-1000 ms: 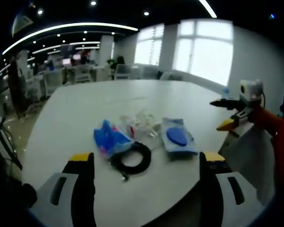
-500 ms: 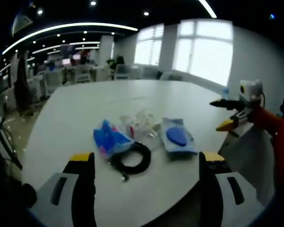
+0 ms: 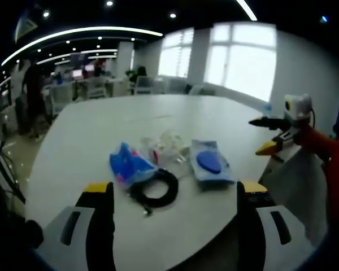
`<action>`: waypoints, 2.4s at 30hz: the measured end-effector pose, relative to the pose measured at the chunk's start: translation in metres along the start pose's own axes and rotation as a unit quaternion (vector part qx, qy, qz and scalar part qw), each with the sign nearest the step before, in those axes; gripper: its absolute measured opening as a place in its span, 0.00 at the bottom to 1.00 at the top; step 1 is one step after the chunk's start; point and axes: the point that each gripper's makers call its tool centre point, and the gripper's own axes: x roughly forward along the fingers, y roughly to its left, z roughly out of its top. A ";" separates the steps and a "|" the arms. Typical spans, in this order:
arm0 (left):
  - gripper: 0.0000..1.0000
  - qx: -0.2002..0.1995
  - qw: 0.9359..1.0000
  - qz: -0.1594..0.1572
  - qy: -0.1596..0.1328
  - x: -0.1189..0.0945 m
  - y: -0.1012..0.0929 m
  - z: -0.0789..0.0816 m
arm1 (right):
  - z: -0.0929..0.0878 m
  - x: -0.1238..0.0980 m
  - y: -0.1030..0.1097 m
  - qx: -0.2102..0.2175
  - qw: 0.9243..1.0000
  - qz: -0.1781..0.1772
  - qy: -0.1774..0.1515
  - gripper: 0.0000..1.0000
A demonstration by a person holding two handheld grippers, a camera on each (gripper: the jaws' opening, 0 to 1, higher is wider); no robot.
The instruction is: Arrange the tabletop items into an orderly group along one side of the table until the central work area is clear of visible clutter.
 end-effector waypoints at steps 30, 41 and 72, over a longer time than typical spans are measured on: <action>0.84 0.009 1.000 0.001 0.012 0.001 -0.002 -0.004 | -0.002 0.001 0.001 -0.001 1.000 0.005 0.004 0.95; 0.83 0.016 1.000 0.009 0.017 0.000 0.000 -0.004 | 0.000 0.001 0.005 -0.009 1.000 0.010 0.003 0.95; 0.77 0.021 0.999 -0.019 0.038 0.029 -0.077 0.014 | 0.025 0.004 -0.050 -0.050 0.998 0.027 -0.007 0.93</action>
